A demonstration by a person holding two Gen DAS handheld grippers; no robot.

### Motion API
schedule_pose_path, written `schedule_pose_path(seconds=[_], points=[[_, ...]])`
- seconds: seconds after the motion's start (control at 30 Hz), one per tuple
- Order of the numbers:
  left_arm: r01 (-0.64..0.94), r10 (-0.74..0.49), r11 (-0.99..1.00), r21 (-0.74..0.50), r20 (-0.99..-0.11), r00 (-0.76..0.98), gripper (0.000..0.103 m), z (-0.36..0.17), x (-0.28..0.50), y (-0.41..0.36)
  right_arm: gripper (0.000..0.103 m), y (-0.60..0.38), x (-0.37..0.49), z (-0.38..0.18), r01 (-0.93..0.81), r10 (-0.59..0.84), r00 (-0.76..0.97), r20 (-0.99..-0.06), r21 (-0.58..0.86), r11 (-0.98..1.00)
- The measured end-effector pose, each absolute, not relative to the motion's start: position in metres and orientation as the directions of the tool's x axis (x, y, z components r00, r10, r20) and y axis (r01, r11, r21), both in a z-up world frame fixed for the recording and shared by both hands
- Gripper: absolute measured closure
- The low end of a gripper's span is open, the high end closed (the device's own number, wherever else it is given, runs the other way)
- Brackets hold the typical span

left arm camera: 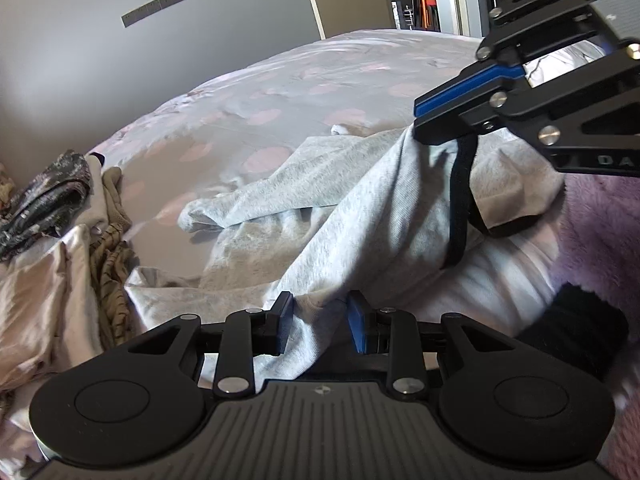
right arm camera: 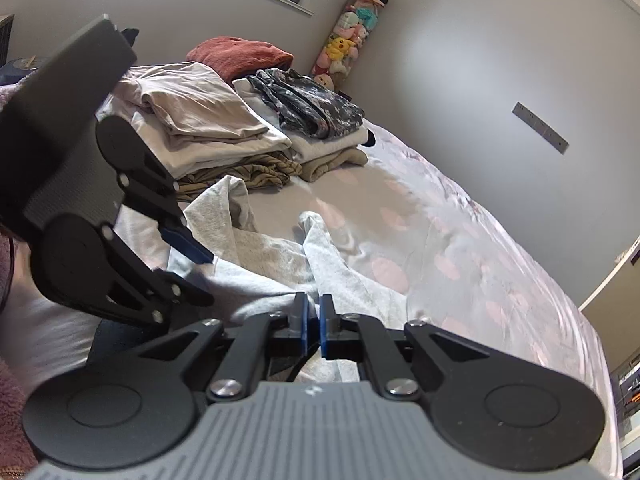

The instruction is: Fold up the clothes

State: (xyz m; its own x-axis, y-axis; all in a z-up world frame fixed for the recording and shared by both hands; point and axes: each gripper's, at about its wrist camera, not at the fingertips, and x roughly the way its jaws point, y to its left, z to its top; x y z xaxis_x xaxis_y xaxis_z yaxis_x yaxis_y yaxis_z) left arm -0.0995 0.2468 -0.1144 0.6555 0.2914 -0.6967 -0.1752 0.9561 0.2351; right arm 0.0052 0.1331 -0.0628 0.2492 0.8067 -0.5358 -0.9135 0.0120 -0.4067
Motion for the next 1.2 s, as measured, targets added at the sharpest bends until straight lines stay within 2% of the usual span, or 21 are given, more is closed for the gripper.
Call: schedule_pose_path(seconds=[0.07, 0.2, 0.4, 0.53, 0.6, 0.7, 0.77, 0.9, 1.0, 1.13, 1.2], points=[[-0.169, 0.29, 0.956, 0.238, -0.701, 0.651, 0.075, -0.12, -0.096, 0.247, 0.097, 0.134, 0.009, -0.065, -0.919, 0.802, 0.251, -0.542, -0.394, 0.022], [-0.135, 0.27, 0.961, 0.241, -0.721, 0.638, 0.092, -0.118, -0.098, 0.246, 0.097, 0.137, 0.016, -0.069, -0.928, 0.793, 0.255, -0.553, -0.371, 0.039], [-0.027, 0.16, 0.983, 0.18, -0.786, 0.597, 0.096, -0.075, -0.132, 0.262, 0.097, 0.135, 0.02, -0.072, -0.942, 0.796, 0.224, -0.562, -0.335, 0.029], [0.054, 0.106, 0.987, 0.15, -0.871, 0.48, 0.097, -0.062, -0.149, 0.282, 0.096, 0.132, 0.005, -0.075, -0.957, 0.804, 0.102, -0.586, -0.28, -0.083], [0.1, 0.112, 0.981, 0.164, -0.911, 0.397, 0.101, -0.066, -0.152, 0.288, 0.097, 0.13, -0.004, -0.078, -0.964, 0.785, 0.014, -0.62, -0.216, -0.153], [0.139, 0.158, 0.967, 0.213, -0.931, 0.328, 0.101, -0.084, -0.154, 0.289, 0.097, 0.127, -0.017, -0.084, -0.962, 0.731, -0.123, -0.671, -0.1, -0.253], [0.148, 0.164, 0.964, 0.22, -0.933, 0.319, 0.101, -0.095, -0.153, 0.287, 0.097, 0.126, -0.029, -0.09, -0.949, 0.697, -0.166, -0.697, -0.078, -0.304], [0.185, 0.159, 0.955, 0.231, -0.928, 0.338, 0.098, -0.099, -0.157, 0.28, 0.097, 0.122, -0.034, -0.091, -0.95, 0.702, -0.146, -0.697, -0.099, -0.296], [0.167, 0.158, 0.956, 0.24, -0.906, 0.393, 0.085, -0.087, -0.165, 0.281, 0.097, 0.122, -0.023, -0.084, -0.968, 0.733, -0.125, -0.669, -0.078, -0.237], [0.148, 0.154, 0.955, 0.256, -0.858, 0.49, 0.08, -0.068, -0.165, 0.267, 0.097, 0.123, -0.017, -0.084, -0.974, 0.736, -0.12, -0.666, -0.063, -0.216], [0.165, 0.131, 0.954, 0.25, -0.843, 0.522, 0.074, -0.063, -0.161, 0.253, 0.097, 0.123, -0.018, -0.086, -0.973, 0.736, -0.117, -0.667, -0.07, -0.218]])
